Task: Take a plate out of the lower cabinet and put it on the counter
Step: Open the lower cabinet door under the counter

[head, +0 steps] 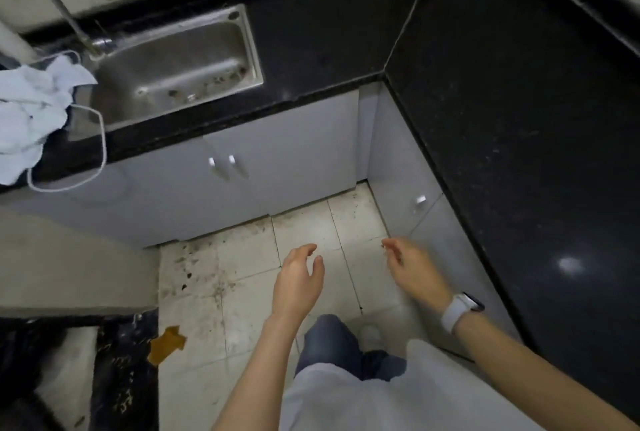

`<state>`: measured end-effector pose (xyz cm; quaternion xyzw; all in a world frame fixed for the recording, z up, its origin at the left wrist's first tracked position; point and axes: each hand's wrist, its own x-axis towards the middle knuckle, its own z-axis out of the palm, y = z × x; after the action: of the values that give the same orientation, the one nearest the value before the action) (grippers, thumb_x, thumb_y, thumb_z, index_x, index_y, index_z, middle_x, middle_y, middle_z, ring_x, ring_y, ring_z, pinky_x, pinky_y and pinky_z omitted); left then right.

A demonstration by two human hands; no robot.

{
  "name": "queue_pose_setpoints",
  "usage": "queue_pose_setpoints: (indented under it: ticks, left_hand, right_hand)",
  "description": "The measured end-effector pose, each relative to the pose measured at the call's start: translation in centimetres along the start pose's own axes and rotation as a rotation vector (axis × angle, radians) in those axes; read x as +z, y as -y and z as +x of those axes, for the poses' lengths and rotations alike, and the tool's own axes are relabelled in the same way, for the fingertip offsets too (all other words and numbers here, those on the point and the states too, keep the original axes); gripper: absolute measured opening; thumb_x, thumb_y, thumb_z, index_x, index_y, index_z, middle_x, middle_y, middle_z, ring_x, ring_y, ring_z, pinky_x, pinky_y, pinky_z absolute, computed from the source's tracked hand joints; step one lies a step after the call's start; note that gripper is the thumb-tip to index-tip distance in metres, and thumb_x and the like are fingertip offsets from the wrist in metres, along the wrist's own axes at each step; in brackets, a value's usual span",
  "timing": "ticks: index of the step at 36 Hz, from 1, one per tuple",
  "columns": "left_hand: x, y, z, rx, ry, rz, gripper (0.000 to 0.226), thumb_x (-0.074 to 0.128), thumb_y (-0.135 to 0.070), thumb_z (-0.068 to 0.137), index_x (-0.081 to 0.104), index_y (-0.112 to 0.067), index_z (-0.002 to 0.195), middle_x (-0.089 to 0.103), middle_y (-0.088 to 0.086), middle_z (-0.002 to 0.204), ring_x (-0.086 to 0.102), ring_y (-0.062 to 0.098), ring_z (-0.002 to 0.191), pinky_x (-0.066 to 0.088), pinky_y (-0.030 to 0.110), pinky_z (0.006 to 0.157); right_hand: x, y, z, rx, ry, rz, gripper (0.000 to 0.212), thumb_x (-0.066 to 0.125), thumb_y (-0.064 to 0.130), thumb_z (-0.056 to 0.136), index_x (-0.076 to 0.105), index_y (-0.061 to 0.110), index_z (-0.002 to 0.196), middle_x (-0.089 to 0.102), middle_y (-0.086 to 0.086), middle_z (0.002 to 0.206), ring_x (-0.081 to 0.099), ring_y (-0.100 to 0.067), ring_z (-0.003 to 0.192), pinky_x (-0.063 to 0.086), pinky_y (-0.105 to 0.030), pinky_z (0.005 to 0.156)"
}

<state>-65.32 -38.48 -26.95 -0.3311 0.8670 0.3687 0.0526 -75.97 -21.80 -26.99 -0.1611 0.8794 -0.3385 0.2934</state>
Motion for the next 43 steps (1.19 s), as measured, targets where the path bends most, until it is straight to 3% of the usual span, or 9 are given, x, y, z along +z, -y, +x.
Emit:
queue_pose_setpoints:
  ticks: [7, 11, 16, 22, 25, 28, 31, 40, 43]
  left_hand:
    - [-0.5, -2.6, 12.7, 0.115, 0.190, 0.082, 0.036, 0.046, -0.023, 0.092, 0.050, -0.013, 0.126, 0.055, 0.009, 0.132, 0.052, 0.024, 0.118, 0.042, 0.036, 0.102]
    - [0.4, -5.3, 20.4, 0.258, 0.400, 0.154, 0.036, 0.044, -0.021, 0.093, 0.049, -0.011, 0.127, 0.055, 0.010, 0.131, 0.051, 0.023, 0.119, 0.040, 0.033, 0.102]
    - [2.4, -8.7, 27.7, 0.456, 0.644, 0.267, 0.035, 0.045, -0.018, 0.093, 0.049, -0.007, 0.126, 0.055, 0.015, 0.131, 0.053, 0.029, 0.116, 0.043, 0.035, 0.099]
    - [7.8, -11.2, 31.2, 0.580, 0.844, 0.379, 0.035, 0.045, -0.017, 0.091, 0.050, -0.010, 0.125, 0.058, 0.013, 0.127, 0.054, 0.026, 0.114, 0.044, 0.034, 0.097]
    - [11.0, -11.4, 30.8, 0.579, 0.978, 0.410, 0.038, 0.044, -0.018, 0.092, 0.046, -0.011, 0.129, 0.052, 0.012, 0.133, 0.052, 0.026, 0.116, 0.043, 0.036, 0.099]
    - [14.3, -11.4, 30.1, 0.579, 1.102, 0.425, 0.044, 0.044, -0.018, 0.093, 0.035, -0.011, 0.135, 0.039, 0.012, 0.143, 0.042, 0.028, 0.127, 0.035, 0.036, 0.105]
    - [17.6, -11.3, 29.3, 0.521, 1.156, 0.387, 0.053, 0.044, -0.019, 0.094, 0.022, -0.017, 0.142, 0.026, 0.008, 0.151, 0.029, 0.026, 0.136, 0.027, 0.036, 0.111]
    - [21.6, -8.1, 28.0, 0.475, 1.125, 0.221, 0.053, 0.052, -0.008, 0.088, 0.028, -0.022, 0.133, 0.037, 0.002, 0.140, 0.044, 0.021, 0.123, 0.040, 0.030, 0.094]
    - [20.8, -7.4, 27.9, 0.462, 1.099, 0.188, 0.050, 0.053, -0.009, 0.088, 0.032, -0.021, 0.131, 0.042, 0.002, 0.134, 0.046, 0.021, 0.120, 0.040, 0.030, 0.093]
  right_hand:
    - [-1.0, 0.1, 7.8, 0.203, -0.136, 0.090, 0.031, 0.042, 0.009, 0.092, 0.052, 0.002, 0.120, 0.062, -0.019, 0.119, 0.057, -0.030, 0.108, 0.030, -0.009, 0.075]
    - [-0.6, -0.1, 10.9, 0.410, -0.247, 0.170, 0.032, 0.041, 0.016, 0.092, 0.053, 0.010, 0.121, 0.065, -0.016, 0.117, 0.059, -0.032, 0.106, 0.044, -0.031, 0.086]
    - [0.7, -0.3, 13.8, 0.755, -0.485, 0.509, 0.030, 0.040, 0.016, 0.092, 0.053, 0.007, 0.117, 0.064, -0.017, 0.117, 0.057, -0.033, 0.109, 0.042, -0.033, 0.093]
    - [2.2, -1.7, 15.7, 1.017, -0.853, 0.971, 0.031, 0.039, 0.016, 0.092, 0.048, 0.002, 0.119, 0.062, -0.018, 0.105, 0.058, -0.030, 0.094, 0.047, -0.047, 0.092]
    - [2.8, -3.5, 16.2, 1.105, -0.983, 1.033, 0.048, 0.041, 0.030, 0.092, 0.035, 0.006, 0.133, 0.058, -0.015, 0.112, 0.056, -0.036, 0.109, 0.045, -0.049, 0.098]
    - [3.1, -5.4, 16.6, 1.107, -1.053, 1.042, 0.064, 0.040, 0.036, 0.092, 0.010, 0.013, 0.143, 0.038, -0.012, 0.143, 0.041, -0.031, 0.129, 0.034, -0.039, 0.104]
    - [3.7, -7.5, 17.1, 1.029, -1.129, 1.063, 0.071, 0.041, 0.038, 0.092, -0.003, 0.016, 0.144, 0.016, -0.007, 0.155, 0.030, -0.026, 0.137, 0.027, -0.036, 0.109]
    - [6.0, -9.4, 17.5, 0.940, -1.158, 0.964, 0.068, 0.038, 0.027, 0.094, -0.006, 0.014, 0.144, 0.018, -0.010, 0.155, 0.033, -0.026, 0.136, 0.029, -0.033, 0.108]
    - [6.8, -8.8, 16.8, 0.909, -1.110, 0.923, 0.056, 0.037, 0.016, 0.094, 0.011, 0.012, 0.144, 0.025, -0.009, 0.153, 0.036, -0.024, 0.133, 0.029, -0.022, 0.097]
